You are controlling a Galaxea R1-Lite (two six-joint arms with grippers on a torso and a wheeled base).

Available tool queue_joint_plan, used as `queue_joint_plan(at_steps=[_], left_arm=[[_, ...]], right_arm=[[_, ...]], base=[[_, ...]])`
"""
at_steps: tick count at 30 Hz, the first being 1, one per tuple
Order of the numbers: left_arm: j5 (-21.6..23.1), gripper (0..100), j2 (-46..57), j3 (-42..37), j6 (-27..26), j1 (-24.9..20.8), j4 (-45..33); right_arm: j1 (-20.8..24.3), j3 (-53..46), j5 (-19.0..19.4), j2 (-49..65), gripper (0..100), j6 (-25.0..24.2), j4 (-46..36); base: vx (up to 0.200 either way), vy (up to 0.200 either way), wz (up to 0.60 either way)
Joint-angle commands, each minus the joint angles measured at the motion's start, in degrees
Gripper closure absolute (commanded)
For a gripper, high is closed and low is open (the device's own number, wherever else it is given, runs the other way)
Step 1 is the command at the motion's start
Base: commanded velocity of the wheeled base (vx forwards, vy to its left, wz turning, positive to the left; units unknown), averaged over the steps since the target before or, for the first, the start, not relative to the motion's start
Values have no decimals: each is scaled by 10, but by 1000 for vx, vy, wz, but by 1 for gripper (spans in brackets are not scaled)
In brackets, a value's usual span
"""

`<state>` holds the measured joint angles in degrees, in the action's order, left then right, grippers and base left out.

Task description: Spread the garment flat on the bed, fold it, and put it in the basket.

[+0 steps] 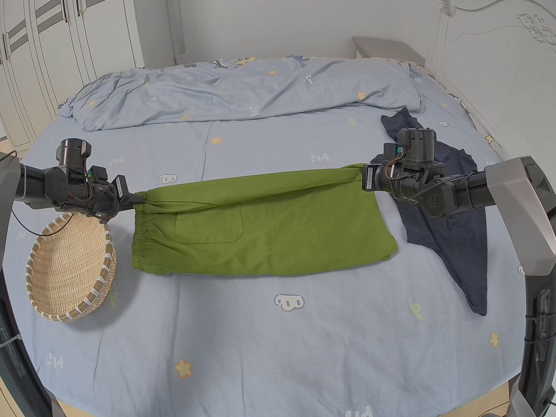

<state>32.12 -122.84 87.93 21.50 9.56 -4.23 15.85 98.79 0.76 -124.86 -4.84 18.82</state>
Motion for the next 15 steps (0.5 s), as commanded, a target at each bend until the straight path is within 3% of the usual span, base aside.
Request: queue_joint_plan(at_steps=[1, 15], left_arm=[[-1, 100, -6, -5, -1, 0, -4], [-12, 100, -11, -25, -1, 8, 0]], right_arm=[[1, 5, 0, -12, 100, 1, 0], [1, 13, 0, -21, 100, 0, 0]], base=[[0, 0, 0], [0, 0, 0]])
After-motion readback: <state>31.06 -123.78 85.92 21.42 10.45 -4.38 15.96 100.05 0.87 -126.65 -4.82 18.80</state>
